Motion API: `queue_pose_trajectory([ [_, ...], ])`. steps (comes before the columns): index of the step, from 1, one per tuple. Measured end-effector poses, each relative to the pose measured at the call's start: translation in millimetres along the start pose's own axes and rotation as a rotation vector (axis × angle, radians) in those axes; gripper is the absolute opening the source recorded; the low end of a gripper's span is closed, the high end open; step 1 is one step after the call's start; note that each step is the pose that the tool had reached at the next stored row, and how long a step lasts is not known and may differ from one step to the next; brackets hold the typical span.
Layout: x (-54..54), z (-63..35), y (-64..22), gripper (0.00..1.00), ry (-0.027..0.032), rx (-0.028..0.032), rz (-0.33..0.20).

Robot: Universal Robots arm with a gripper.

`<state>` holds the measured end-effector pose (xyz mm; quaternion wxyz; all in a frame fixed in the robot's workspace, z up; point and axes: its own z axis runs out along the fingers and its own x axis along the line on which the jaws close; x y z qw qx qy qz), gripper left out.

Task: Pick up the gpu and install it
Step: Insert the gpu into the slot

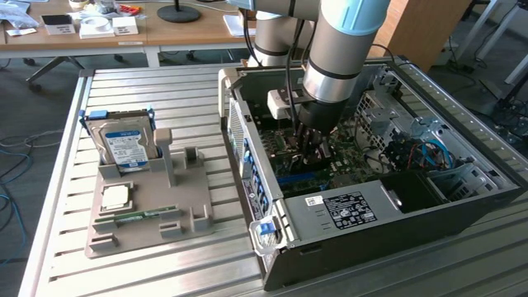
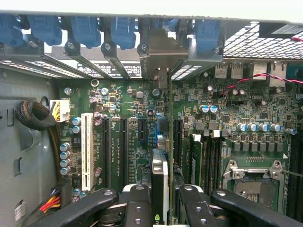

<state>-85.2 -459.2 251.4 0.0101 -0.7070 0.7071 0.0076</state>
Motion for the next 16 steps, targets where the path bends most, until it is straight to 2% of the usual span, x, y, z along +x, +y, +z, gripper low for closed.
queue_pose_trajectory([
  [16,1.1,0.4,0.0,0.27,0.0008,0.0,0.0],
])
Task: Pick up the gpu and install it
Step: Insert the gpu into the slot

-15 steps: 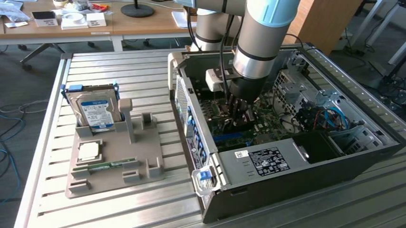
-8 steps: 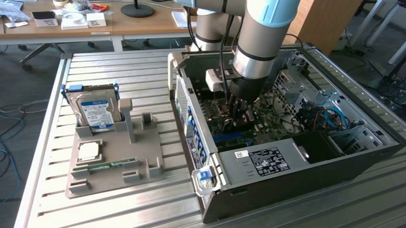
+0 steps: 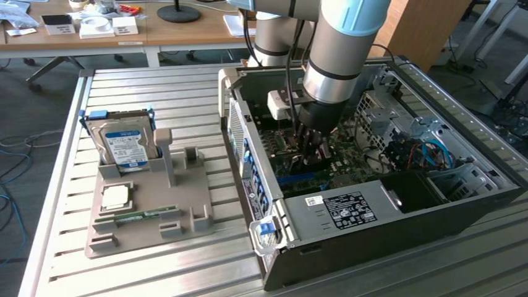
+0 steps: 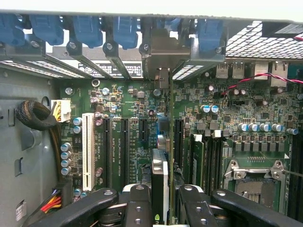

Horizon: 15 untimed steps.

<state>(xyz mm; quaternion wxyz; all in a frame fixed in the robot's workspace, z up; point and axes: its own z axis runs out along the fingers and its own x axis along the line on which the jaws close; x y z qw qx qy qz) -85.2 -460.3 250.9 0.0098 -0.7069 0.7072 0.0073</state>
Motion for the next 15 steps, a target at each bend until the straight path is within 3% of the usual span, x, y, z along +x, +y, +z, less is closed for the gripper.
queue_pose_trajectory([
  [15,0.4,1.5,-0.9,0.27,0.0001,0.001,0.0],
])
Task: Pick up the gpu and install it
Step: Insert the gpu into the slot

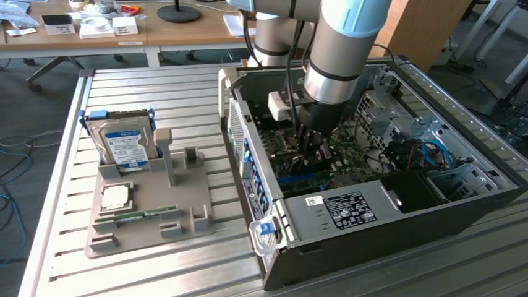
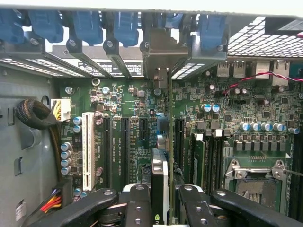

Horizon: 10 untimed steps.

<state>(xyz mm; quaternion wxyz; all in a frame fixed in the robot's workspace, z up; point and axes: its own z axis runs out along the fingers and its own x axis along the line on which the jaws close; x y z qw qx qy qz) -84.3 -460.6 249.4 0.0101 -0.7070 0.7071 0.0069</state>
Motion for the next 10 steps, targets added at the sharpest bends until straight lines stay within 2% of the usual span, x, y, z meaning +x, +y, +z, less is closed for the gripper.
queue_pose_trajectory([
  [10,0.1,1.3,-0.1,0.27,0.0008,0.0005,0.017],
])
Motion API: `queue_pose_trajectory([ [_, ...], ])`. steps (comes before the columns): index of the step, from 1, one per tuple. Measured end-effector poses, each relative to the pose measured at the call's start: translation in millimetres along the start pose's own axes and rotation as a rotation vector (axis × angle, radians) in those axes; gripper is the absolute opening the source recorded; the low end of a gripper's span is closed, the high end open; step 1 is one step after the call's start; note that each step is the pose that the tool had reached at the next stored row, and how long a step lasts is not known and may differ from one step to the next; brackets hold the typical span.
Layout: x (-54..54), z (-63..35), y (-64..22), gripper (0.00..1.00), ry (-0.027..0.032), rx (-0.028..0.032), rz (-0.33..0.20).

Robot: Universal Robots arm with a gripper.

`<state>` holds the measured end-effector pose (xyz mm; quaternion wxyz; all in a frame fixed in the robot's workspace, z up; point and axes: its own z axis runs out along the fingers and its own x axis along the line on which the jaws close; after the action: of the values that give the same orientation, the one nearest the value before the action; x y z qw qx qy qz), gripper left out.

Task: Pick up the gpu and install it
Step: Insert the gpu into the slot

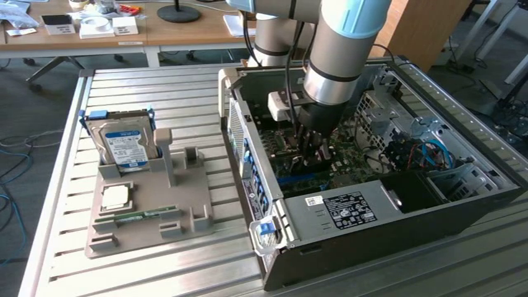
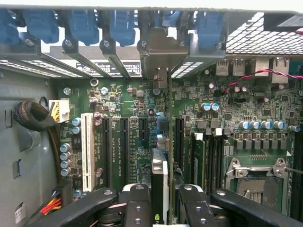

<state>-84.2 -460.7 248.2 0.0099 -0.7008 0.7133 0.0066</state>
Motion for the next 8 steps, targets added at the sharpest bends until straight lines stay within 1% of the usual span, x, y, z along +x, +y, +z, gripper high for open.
queue_pose_trajectory([
  [8,1.0,0.1,-0.3,0.27,0.0001,0.0,0.0],
])
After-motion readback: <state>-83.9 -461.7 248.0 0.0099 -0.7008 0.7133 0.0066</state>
